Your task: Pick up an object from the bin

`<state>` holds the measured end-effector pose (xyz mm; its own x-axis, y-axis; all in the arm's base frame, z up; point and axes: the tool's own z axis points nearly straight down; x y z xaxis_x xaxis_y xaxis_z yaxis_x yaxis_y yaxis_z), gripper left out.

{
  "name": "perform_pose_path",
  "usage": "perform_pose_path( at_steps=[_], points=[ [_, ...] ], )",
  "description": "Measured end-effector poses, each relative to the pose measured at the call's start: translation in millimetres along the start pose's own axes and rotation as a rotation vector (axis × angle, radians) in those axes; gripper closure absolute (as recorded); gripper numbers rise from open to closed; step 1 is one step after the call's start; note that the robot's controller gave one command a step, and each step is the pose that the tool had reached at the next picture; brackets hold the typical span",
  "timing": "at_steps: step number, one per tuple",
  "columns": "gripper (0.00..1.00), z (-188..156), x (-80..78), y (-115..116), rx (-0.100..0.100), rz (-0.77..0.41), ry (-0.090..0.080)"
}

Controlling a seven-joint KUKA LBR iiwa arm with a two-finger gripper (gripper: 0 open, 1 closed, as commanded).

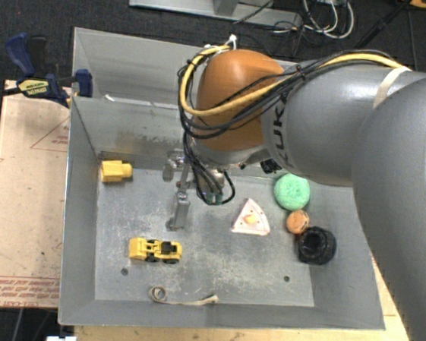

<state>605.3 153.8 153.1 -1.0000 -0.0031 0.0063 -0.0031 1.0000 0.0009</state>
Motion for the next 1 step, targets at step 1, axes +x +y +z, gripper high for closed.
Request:
perform_pose_path(
  at_steps=[1],
  points=[
    [0.00,-4.8,-1.8,-0.5,-0.001,0.002,-0.007]
  ],
)
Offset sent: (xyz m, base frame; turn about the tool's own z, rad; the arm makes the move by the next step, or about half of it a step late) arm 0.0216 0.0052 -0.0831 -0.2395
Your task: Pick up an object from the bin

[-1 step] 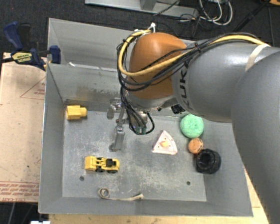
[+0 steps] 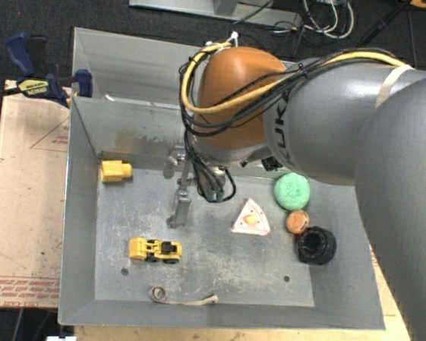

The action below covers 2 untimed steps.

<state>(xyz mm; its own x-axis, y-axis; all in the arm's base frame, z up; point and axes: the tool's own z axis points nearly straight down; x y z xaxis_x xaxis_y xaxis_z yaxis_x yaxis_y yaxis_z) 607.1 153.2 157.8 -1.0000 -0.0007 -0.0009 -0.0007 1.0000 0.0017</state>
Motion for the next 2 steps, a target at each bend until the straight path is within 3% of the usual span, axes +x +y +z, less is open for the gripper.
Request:
perform_pose_path(
  at_steps=[1,2],
  points=[
    [0.00,14,-5.8,2,-0.001,-0.050,-0.007],
    [0.00,59,-7.5,18,0.001,-0.302,-0.003]
  ],
)
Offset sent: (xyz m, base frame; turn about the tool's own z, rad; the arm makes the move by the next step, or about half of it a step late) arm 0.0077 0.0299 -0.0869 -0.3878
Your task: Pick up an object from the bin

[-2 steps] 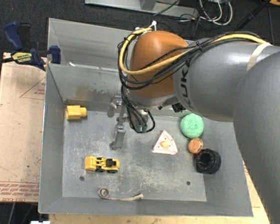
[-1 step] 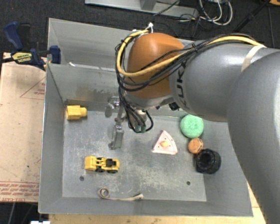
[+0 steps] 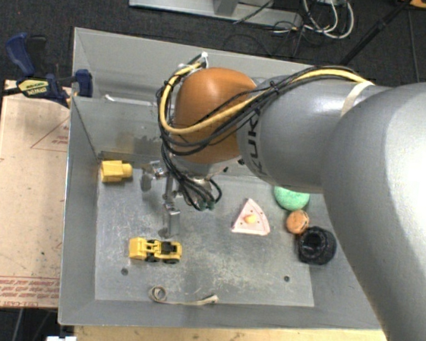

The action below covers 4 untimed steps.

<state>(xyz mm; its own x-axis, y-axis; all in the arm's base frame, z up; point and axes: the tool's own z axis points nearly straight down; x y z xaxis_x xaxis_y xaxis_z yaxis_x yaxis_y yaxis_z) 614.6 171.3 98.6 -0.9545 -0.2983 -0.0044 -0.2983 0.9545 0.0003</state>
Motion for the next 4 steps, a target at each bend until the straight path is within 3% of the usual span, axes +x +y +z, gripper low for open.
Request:
perform_pose_path(
  at_steps=[1,3,4],
  points=[
    [0.00,19,35.1,8,-0.002,-0.035,0.004],
    [0.00,23,80.6,-7,-0.001,-0.165,0.003],
    [0.00,26,88.3,12,-0.001,-0.127,0.005]
  ],
)
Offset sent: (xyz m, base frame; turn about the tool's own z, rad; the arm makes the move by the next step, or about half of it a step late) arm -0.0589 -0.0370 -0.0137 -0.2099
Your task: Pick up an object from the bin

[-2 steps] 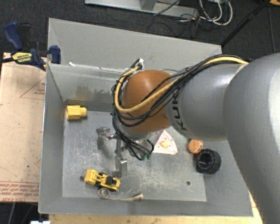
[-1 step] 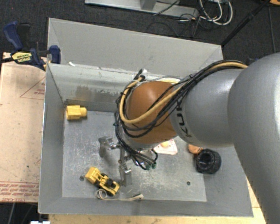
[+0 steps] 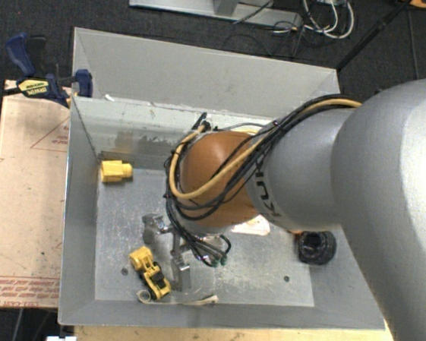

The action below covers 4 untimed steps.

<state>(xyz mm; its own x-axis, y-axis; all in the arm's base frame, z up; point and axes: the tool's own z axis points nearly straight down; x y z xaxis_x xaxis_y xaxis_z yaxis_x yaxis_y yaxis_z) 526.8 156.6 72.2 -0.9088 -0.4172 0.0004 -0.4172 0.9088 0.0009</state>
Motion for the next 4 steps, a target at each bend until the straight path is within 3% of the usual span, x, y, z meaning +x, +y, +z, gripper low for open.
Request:
perform_pose_path(
  at_steps=[1,2,3,4],
  points=[
    [0.00,1,14.9,6,-0.001,-0.172,-0.001],
    [0.00,2,12.5,29,0.000,-0.071,-0.002],
    [1.00,1,1.8,78,0.000,-0.346,-0.009],
    [1.00,1,1.8,78,0.000,-0.346,-0.008]
  ],
)
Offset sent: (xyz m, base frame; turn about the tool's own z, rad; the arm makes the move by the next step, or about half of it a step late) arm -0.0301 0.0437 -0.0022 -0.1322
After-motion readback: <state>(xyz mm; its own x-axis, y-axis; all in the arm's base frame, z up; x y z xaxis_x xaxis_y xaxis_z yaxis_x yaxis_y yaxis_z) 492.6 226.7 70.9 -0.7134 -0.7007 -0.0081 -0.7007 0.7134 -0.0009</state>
